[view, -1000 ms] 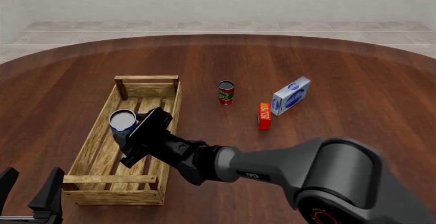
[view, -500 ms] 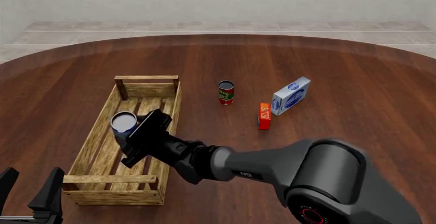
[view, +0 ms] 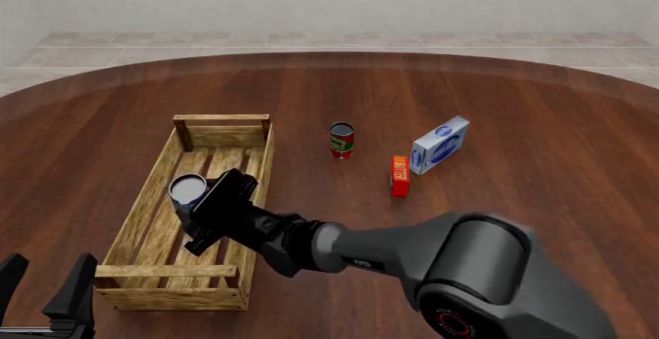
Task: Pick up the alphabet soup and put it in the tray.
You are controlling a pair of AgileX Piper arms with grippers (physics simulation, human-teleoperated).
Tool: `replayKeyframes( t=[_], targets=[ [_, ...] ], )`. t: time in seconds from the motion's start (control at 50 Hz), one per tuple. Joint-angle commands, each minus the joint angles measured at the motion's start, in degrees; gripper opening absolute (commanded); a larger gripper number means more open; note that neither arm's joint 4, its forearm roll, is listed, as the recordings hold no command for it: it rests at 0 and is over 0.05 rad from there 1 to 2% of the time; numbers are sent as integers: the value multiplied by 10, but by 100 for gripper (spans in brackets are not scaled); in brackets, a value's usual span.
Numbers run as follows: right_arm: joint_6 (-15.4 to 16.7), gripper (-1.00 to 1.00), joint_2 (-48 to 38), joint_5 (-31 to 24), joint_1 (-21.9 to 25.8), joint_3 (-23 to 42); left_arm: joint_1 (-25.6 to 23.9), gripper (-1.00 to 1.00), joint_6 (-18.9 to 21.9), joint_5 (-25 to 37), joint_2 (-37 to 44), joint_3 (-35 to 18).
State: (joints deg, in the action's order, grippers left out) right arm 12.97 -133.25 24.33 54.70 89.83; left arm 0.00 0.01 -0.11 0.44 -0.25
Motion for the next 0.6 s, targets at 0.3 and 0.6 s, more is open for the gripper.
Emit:
replayKeyframes(
  t=[0.3, 0.6],
  targets=[
    [-11, -100, -15, -5, -3, 22, 0, 100, 0, 0, 0, 0],
    [-11, -100, -23, -6, -3, 26, 0, 100, 0, 0, 0, 0]
  ],
)
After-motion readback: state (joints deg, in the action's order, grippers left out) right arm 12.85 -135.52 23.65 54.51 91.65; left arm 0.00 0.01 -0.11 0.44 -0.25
